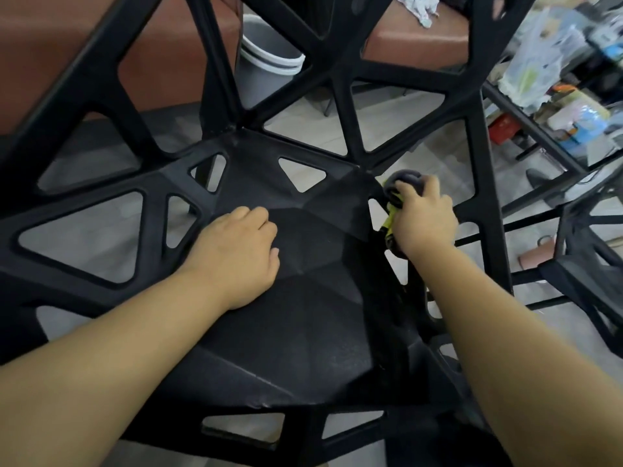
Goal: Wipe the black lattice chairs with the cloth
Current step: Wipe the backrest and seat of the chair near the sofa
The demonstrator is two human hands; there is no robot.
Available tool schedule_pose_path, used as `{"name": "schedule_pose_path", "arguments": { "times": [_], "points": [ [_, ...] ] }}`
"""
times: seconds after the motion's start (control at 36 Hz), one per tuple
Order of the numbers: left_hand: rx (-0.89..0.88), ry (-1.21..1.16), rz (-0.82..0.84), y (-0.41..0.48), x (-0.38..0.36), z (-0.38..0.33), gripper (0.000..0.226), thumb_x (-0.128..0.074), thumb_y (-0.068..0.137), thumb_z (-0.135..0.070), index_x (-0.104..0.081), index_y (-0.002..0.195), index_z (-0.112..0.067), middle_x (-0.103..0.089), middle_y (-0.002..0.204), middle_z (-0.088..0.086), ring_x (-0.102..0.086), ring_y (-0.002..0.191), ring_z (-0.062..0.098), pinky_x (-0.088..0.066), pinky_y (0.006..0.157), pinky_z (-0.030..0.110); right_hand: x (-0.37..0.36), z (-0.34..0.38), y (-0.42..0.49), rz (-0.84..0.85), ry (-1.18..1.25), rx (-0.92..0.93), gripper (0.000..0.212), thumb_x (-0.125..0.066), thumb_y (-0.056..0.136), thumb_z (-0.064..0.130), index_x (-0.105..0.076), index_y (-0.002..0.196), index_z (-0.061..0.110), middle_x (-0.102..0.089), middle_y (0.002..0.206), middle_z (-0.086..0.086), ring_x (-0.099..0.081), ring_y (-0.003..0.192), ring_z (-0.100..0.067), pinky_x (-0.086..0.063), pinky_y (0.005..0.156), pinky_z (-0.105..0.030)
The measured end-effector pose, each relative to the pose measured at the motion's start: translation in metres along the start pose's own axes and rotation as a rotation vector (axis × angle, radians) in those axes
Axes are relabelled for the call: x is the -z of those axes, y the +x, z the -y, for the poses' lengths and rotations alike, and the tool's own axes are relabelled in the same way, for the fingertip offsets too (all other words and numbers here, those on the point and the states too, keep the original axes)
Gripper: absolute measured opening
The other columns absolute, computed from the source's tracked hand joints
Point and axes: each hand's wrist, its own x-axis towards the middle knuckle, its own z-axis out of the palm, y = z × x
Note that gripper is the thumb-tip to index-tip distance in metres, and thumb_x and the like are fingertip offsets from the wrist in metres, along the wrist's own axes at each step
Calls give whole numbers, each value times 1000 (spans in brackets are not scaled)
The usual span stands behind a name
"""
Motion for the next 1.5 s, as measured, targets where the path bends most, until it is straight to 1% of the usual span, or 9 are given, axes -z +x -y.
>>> {"name": "schedule_pose_path", "arguments": {
  "times": [0.11,0.39,0.5,0.58,0.72,0.97,1.14,1.28,1.5],
  "points": [
    [4,-3,-10,1,0,0,34,-44,90,-34,-62,109,-12,-53,108,1,-49,100,21,-41,85,32,-5,37,-29,70,150,-68,44,-54,89,21,-51,132,26,-35,136,-8,-49,108,-39,-44,89,-41],
    [9,-15,21,1,0,0,34,-41,93,-33,-59,113,-13,-50,113,-1,-45,106,20,-39,90,31,9,62,-81,178,239,581,40,-57,76,19,-67,113,29,-49,129,-5,-55,93,-37,-53,71,-45],
    [16,-27,33,1,0,0,35,-38,95,-35,-57,117,-16,-49,117,-3,-44,109,18,-40,91,30,24,11,-49,227,-174,340,41,-54,89,23,-54,128,35,-23,148,2,-38,116,-36,-44,79,-39],
    [5,-20,31,2,-1,-1,34,-39,95,-33,-58,118,-16,-50,117,-2,-44,110,20,-39,89,32,26,-9,-44,133,-176,148,43,-58,86,18,-56,127,30,-22,149,0,-38,110,-36,-35,67,-35],
    [-12,-55,-5,0,1,0,30,-48,93,-28,-65,114,-17,-56,113,-1,-47,106,24,-42,84,35,21,5,-73,80,-72,-38,42,-57,85,15,-57,126,23,-27,142,-5,-43,107,-37,-38,72,-36],
    [-35,-45,26,0,3,0,34,-40,97,-29,-61,121,-19,-53,121,-4,-42,113,21,-40,86,31,39,-18,-155,86,186,284,43,-73,70,12,-69,111,24,-53,125,-4,-63,96,-34,-56,68,-44],
    [-67,-12,7,0,1,-2,28,-47,95,-22,-67,111,-13,-60,111,3,-49,104,27,-43,80,37,37,-58,-122,-131,136,-183,43,-61,80,9,-63,120,26,-45,135,1,-50,110,-34,-43,75,-33],
    [-114,84,17,-2,2,-6,11,-61,84,-8,-71,87,-5,-63,84,10,-56,77,34,-46,58,38,31,-19,-142,-65,160,-221,39,-63,81,20,-64,120,26,-44,135,-1,-52,107,-35,-46,84,-39],
    [-11,273,327,-5,13,-34,45,-30,100,-42,-47,129,-12,-45,132,7,-43,120,26,-42,84,35,48,-26,-175,42,220,131,39,-72,71,18,-70,110,25,-51,125,-2,-62,95,-29,-54,73,-37]
  ]
}}
